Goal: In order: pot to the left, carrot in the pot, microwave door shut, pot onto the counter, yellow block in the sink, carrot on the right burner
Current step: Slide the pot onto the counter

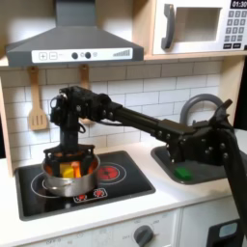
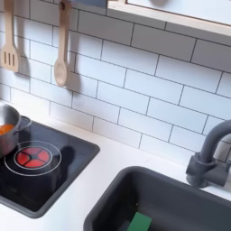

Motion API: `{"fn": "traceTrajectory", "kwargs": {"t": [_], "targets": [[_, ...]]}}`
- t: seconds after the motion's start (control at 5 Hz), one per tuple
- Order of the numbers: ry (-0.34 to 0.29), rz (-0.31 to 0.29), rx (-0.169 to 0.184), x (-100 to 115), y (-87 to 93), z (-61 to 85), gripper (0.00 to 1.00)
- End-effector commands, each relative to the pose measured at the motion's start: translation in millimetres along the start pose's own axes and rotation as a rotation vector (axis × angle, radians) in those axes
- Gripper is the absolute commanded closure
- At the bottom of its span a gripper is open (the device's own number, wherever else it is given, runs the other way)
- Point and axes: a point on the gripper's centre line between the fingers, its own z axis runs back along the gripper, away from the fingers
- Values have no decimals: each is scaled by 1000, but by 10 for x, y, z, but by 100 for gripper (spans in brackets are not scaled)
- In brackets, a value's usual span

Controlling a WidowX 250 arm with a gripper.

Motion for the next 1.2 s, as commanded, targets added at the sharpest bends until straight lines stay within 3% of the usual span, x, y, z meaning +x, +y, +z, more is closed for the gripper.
{"fn": "traceTrajectory", "kwargs": {"t": [0.0,1.0], "targets": [[4,-24,-21,31,-168,-41,0],[-4,-66,-62,24,-563,36,0]]}}
